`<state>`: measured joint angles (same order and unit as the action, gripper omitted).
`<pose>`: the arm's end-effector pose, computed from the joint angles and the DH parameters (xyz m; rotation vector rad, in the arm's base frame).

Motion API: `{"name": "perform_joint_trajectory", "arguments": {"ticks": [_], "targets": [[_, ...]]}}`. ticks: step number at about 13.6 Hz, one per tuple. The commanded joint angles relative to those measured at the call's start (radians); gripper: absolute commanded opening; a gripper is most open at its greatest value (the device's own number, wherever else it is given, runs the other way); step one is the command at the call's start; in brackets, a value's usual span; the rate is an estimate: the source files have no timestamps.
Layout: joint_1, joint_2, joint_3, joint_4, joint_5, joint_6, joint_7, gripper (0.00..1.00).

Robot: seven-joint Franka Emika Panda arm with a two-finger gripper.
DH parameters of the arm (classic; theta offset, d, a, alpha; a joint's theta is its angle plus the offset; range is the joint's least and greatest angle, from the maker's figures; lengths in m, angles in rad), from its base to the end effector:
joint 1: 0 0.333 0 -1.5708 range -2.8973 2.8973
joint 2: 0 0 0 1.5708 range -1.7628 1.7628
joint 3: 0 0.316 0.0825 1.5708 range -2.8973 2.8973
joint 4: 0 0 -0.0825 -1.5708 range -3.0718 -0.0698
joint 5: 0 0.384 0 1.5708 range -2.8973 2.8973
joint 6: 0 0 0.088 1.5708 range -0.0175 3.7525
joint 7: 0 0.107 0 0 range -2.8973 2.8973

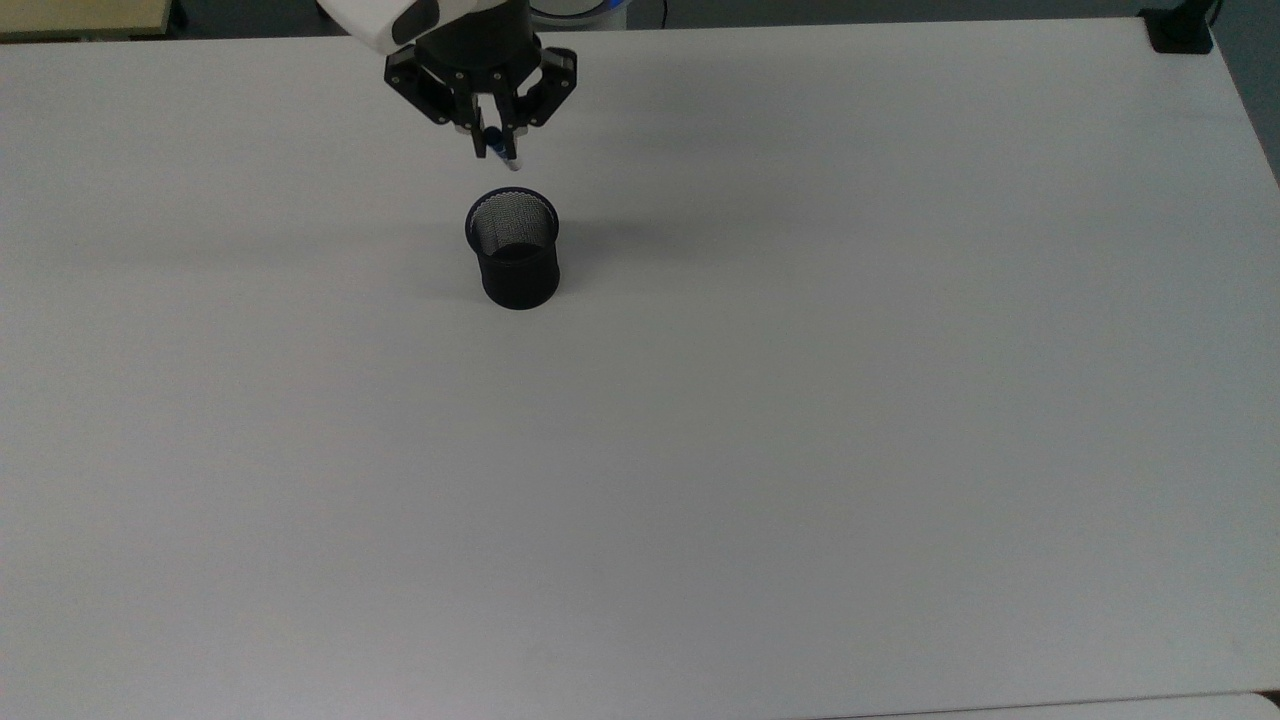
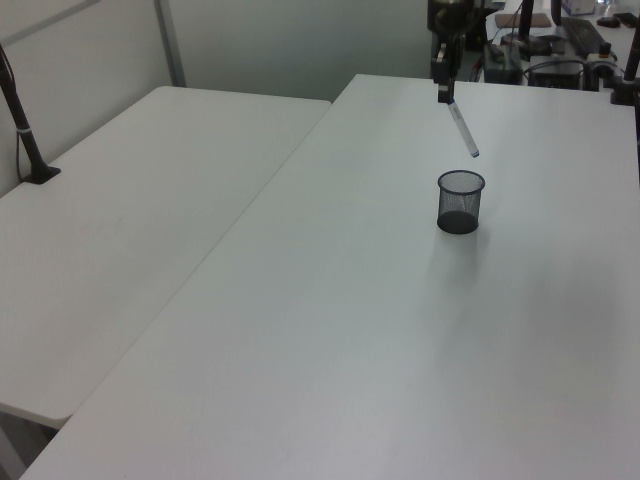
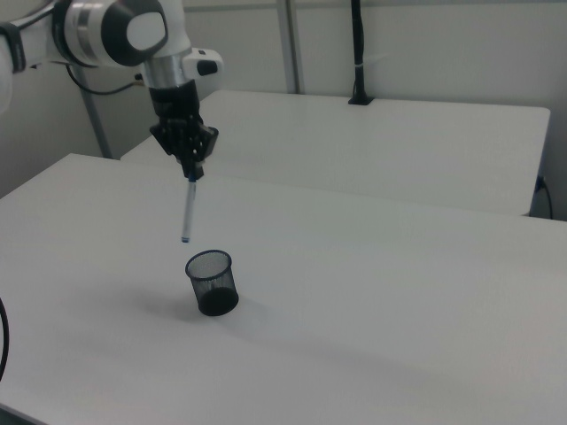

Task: Remove the marker
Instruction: 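Carry the marker beside the cup, lower it and release onto the table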

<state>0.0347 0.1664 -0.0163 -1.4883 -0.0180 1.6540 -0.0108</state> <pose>0.6111 0.0102 0.5740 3.1206 0.0483 -0.0009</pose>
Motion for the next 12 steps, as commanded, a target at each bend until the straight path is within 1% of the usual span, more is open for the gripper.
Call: {"name": "perform_joint_trajectory", "arguments": {"ticks": [1,2,3,5,7,10,12], "targets": [[0.091,0.013,0.006,0.01,0.032,-0.036,0.093,0.11],[0.131,0.034,0.006,0.006,0.032,-0.031,0.136,0.11],[0.167,0.065,0.006,0.006,0.038,-0.028,0.15,0.11],[0.203,0.106,0.006,0.006,0.061,-0.017,0.15,0.11],[0.24,0.151,0.006,-0.003,0.063,0.045,0.181,0.12],[0.275,0.223,0.006,-0.007,0.056,0.099,0.21,0.14],[0.278,0.254,0.006,-0.007,0.058,0.11,0.213,0.16]]}}
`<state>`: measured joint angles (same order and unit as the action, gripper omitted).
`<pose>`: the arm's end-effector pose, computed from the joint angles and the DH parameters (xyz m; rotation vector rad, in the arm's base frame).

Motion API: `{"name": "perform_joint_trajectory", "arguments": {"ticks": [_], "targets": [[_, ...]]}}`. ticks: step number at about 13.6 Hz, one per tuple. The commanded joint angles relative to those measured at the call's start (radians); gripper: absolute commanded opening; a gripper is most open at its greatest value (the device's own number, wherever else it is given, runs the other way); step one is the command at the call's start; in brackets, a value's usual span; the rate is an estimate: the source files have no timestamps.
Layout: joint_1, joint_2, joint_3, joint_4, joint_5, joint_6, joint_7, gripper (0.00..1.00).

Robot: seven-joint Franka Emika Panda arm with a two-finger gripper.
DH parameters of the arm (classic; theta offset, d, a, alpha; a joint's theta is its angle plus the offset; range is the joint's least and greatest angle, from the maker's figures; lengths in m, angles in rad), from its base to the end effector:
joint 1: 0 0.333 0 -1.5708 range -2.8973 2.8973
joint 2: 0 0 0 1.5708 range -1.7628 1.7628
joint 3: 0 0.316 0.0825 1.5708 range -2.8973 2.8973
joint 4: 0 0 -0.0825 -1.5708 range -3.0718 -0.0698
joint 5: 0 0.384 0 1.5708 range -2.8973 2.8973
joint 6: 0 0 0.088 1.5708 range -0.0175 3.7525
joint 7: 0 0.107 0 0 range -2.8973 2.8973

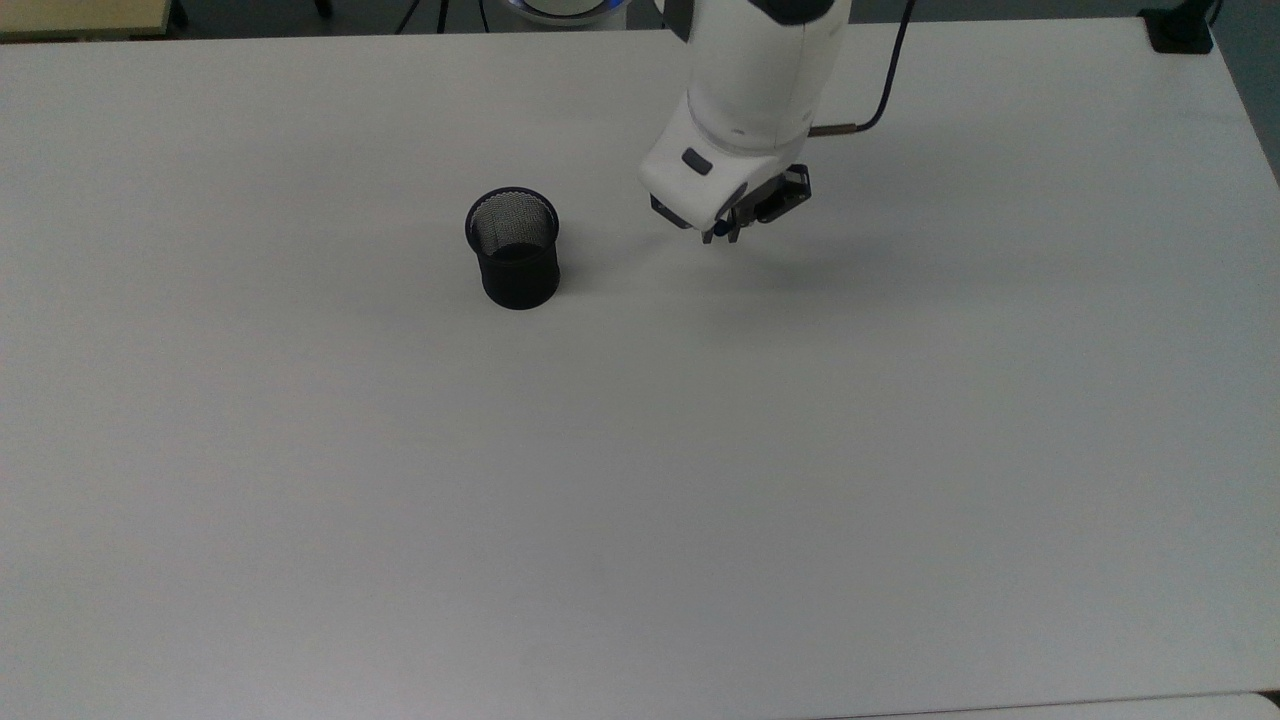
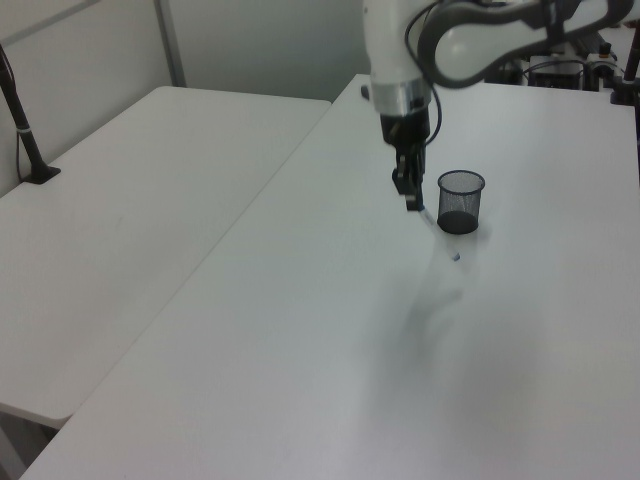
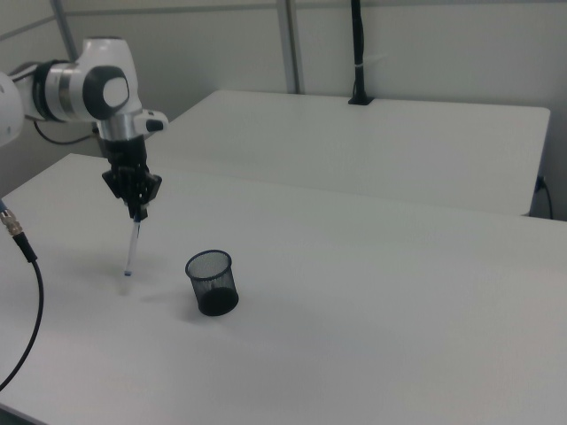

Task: Remove the marker
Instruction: 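Carry the marker beside the cup, lower it and release onto the table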

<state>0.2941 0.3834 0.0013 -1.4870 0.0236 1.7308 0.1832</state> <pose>0.6291 0.1936 0.4425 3.1191 0.1666 -0.2209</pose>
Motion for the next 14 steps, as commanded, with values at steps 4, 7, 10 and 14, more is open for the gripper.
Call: {"name": "perform_joint_trajectory", "arguments": {"ticks": [4,7,10,14], "targets": [[0.019,0.058,-0.011,-0.022,0.01,0.058,0.018,0.28],[0.01,0.066,-0.011,-0.024,0.006,0.07,0.019,0.59],[0.008,0.034,-0.015,-0.022,-0.019,0.067,0.042,1.0],[-0.015,-0.046,-0.018,-0.038,-0.119,0.055,0.067,1.0]]}}
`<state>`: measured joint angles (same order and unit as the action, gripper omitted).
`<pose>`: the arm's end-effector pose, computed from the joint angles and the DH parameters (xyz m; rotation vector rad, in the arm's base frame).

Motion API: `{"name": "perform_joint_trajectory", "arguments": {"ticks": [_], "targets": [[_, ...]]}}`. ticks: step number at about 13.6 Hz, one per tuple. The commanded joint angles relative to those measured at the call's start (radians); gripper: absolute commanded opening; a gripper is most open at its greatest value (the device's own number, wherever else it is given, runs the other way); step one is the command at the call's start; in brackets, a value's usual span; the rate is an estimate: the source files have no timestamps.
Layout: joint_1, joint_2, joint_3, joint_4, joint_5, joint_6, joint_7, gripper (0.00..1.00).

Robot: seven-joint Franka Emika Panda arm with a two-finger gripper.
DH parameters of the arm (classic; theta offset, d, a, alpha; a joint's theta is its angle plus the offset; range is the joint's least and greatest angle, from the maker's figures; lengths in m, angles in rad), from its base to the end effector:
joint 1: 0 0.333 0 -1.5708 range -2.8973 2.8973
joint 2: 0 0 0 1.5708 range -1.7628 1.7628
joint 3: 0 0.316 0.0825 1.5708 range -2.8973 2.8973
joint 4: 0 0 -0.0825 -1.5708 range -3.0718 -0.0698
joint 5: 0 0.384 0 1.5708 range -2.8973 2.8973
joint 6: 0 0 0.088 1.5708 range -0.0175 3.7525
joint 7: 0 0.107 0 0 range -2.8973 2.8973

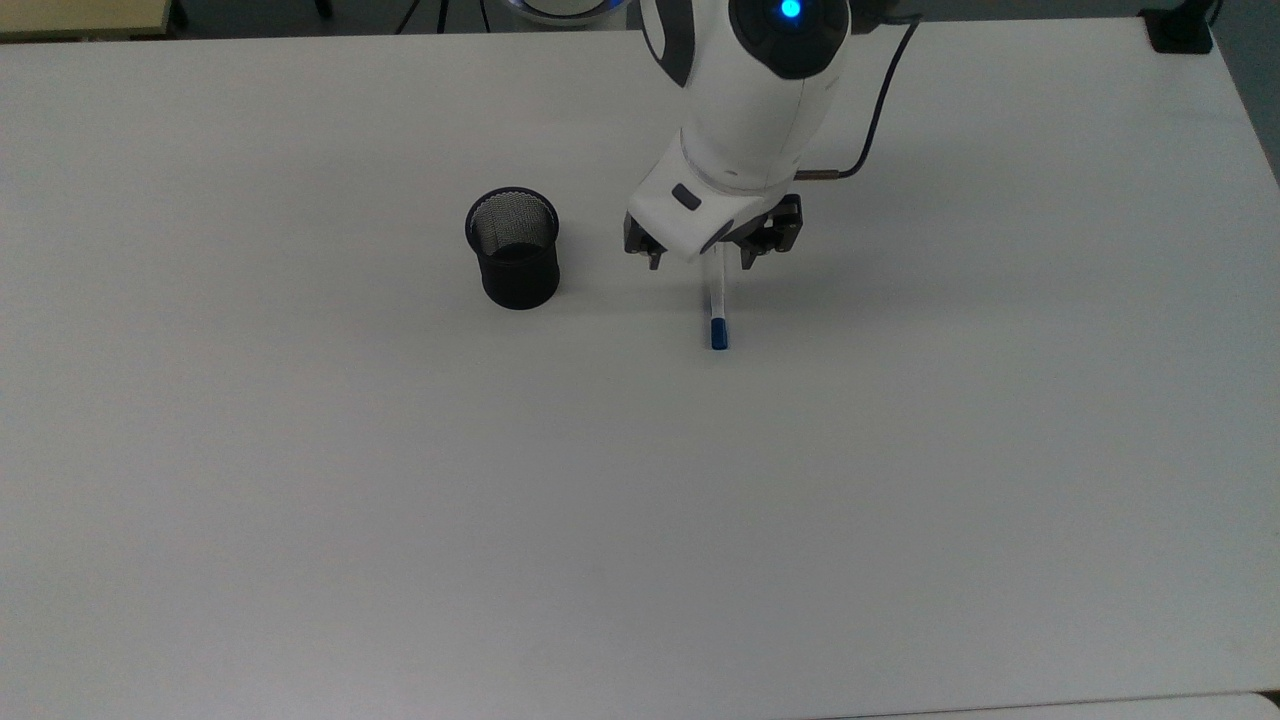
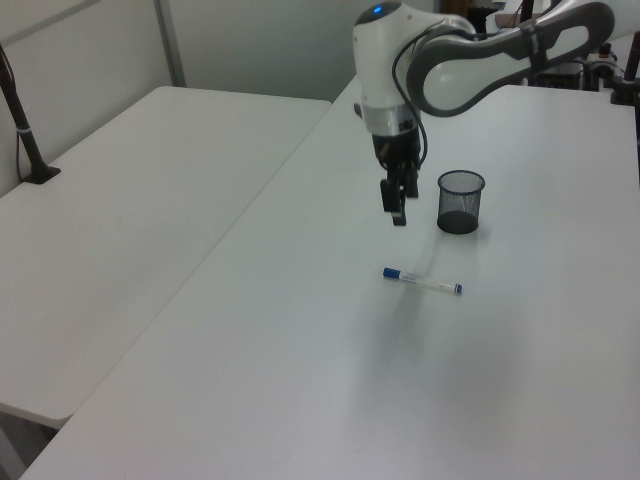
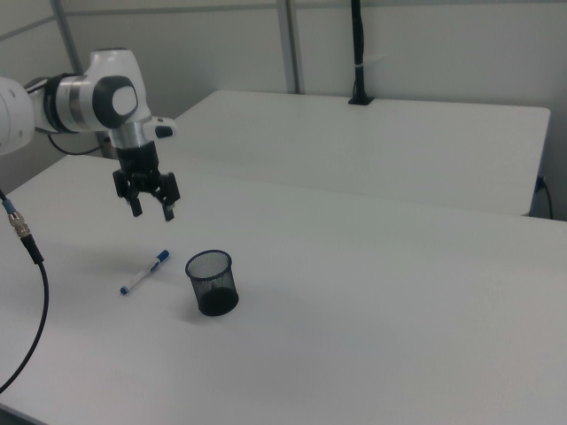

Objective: Remove the marker

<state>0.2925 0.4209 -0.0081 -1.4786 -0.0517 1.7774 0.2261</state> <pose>0.6430 0.1841 0.4250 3.0531 0.1107 -0.1601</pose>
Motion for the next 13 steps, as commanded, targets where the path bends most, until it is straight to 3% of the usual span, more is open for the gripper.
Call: {"name": "perform_joint_trajectory", "arguments": {"ticks": [1,9,13], "targets": [[-0.022,-0.118,-0.009,-0.064,-0.045,0.004,0.021,1.0],[-0.216,-0.347,-0.004,-0.112,-0.03,-0.116,-0.14,1.0],[-0.242,-0.386,-0.004,-0.123,-0.017,-0.137,-0.137,1.0]]}}
